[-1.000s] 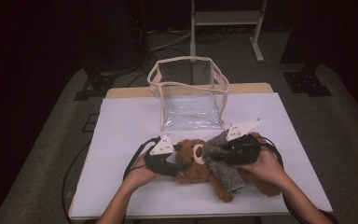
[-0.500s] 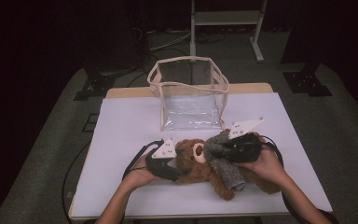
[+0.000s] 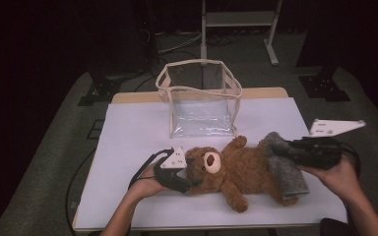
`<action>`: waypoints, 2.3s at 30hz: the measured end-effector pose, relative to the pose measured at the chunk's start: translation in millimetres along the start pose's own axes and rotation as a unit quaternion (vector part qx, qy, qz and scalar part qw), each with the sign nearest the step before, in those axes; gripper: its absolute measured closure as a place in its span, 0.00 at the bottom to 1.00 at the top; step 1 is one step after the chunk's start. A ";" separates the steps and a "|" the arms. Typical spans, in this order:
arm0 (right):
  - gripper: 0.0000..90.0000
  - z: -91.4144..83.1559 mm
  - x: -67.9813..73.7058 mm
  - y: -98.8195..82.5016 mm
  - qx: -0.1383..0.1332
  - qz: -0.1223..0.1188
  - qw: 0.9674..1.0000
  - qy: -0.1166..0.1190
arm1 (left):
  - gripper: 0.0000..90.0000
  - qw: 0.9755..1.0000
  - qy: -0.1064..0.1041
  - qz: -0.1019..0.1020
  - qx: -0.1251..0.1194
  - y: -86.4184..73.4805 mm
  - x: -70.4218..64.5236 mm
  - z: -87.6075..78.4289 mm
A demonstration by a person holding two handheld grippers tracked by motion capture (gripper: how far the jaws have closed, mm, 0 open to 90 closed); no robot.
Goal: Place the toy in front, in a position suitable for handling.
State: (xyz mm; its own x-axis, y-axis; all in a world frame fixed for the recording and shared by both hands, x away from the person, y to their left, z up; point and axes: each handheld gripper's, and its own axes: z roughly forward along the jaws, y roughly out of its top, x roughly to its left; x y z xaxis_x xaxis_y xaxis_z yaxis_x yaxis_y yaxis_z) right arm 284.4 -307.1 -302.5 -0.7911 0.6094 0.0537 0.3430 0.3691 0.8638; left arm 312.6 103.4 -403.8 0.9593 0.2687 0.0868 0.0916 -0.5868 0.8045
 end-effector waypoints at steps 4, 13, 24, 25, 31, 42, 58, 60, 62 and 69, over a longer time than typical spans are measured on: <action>0.79 -30.6 -9.0 -6.6 0.004 0.008 0.999 -0.036 | 0.35 1.000 -0.002 0.001 0.001 1.3 -0.4 -0.5; 0.78 30.3 -19.2 -31.6 0.042 0.032 0.999 0.008 | 0.35 1.000 -0.014 -0.003 -0.004 -0.4 1.0 -4.1; 0.77 97.1 6.4 -30.2 -0.004 0.044 0.992 0.116 | 0.28 0.999 -0.002 -0.010 -0.035 8.2 1.8 -10.5; 0.77 97.8 8.5 -31.6 -0.004 0.045 0.991 0.123 | 0.27 0.999 -0.002 -0.006 -0.037 10.8 1.2 -9.1; 0.74 91.3 14.6 -35.7 -0.008 0.027 0.993 0.115 | 0.27 1.000 -0.009 0.018 -0.017 21.8 -3.7 4.2; 0.65 88.6 21.5 -39.1 -0.022 0.011 0.996 0.082 | 0.11 0.999 0.034 0.004 -0.010 17.9 -8.9 14.5; 0.76 68.8 6.6 -37.1 -0.001 0.015 1.000 -0.010 | 0.29 0.999 0.035 0.000 -0.010 14.3 -8.8 16.4; 0.76 59.3 -11.1 -45.7 -0.003 0.049 0.999 -0.023 | 0.30 0.999 0.031 0.003 -0.009 14.9 -7.6 13.4; 0.76 57.0 -15.8 -49.1 -0.005 0.057 0.998 -0.024 | 0.30 1.000 0.027 0.002 -0.009 15.1 -6.9 12.3; 0.76 67.3 -2.1 -46.2 -0.004 0.042 0.999 0.025 | 0.29 1.000 0.021 -0.003 -0.010 15.2 -5.3 10.3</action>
State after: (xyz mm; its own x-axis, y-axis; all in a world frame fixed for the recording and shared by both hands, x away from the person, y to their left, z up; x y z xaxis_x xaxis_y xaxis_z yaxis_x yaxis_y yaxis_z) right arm 304.3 -278.1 -376.2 -0.7837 0.6025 0.1509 0.4056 0.3123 0.8590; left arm 311.7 85.2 -398.2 0.9466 0.3042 0.1070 0.0910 -0.5703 0.8164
